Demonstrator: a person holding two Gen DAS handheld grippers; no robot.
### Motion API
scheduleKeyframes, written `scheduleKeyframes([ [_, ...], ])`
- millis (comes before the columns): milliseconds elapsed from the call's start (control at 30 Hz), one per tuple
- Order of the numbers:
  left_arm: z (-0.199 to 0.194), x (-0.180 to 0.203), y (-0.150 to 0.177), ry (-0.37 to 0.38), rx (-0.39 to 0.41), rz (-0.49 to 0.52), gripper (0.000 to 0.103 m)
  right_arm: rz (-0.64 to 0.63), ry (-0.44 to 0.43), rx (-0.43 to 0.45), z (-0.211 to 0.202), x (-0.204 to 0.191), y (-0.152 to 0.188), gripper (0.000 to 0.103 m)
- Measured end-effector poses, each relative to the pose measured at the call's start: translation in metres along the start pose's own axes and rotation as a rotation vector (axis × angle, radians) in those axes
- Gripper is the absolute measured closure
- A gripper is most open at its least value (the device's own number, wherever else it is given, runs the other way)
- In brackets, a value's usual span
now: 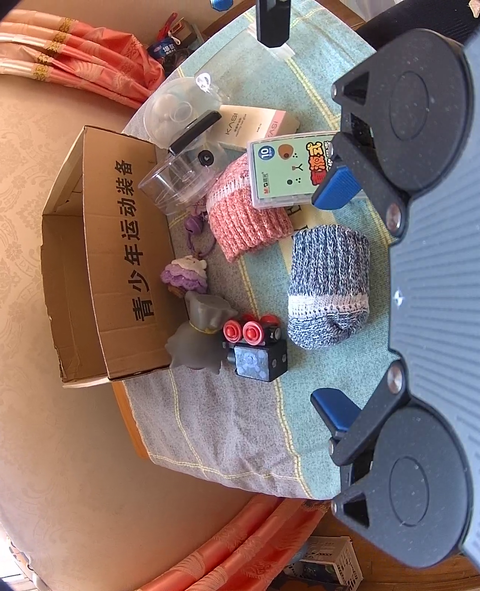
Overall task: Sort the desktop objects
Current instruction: 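Move both tools toward the table, left tool toward the blue-grey sock, then grasp the blue-grey sock with the left tool while the right tool grasps the clear cup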
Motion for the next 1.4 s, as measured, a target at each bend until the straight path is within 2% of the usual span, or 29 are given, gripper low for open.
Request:
scheduleKeyframes([
  [167,0.015,-0.005,0.003,-0.005,-0.013,-0.003,0.001,0.029,0.014,-0.015,0.015,0.015,0.001,0.0],
  [333,0.021,-0.004,0.006,0.021,-0.023,0.001,0.001,0.054,0.029,-0.063,0.033,0.031,0.004,0.0],
  [533,0.029,-0.006,0.013,0.029,-0.048,-0.031,0.001,0.022,0.029,-0.054,0.045,0.035,0.004,0.001],
  [667,0.028,-0.001,0.011,0.031,-0.028,-0.003,0.001,0.005,0.027,-0.059,0.052,0.035,0.007,0.006],
  [800,0.03,0.004,0.013,0.052,-0.05,0.015,0.001,0.015,0.02,-0.068,0.058,0.037,0.01,0.014],
  [967,0.033,0.001,0.016,0.037,-0.057,0.001,0.01,0.006,0.022,-0.068,0.063,0.04,0.011,0.026],
  [1067,0.036,0.002,0.017,0.05,-0.075,-0.021,0.023,-0.002,0.018,-0.065,0.066,0.041,0.011,0.03],
  [1200,0.039,0.002,0.017,0.044,-0.079,-0.016,0.023,-0.01,0.021,-0.066,0.069,0.042,0.01,0.034],
  [1300,0.039,0.001,0.016,0.039,-0.078,-0.016,0.026,-0.018,0.043,-0.082,0.073,0.046,0.013,0.045],
  [1400,0.037,-0.001,0.016,0.038,-0.076,-0.019,0.029,-0.013,0.04,-0.084,0.074,0.049,0.015,0.046],
])
Point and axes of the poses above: each gripper's, at about its wrist camera, not at the fingertips, and z roughly the way its jaws point, x to its right, y to its underside, the point moved 10 cm from there along z, roughly the way its jaws point, and after that the axes turned 8 degrees about x, right-handed, at the moved point
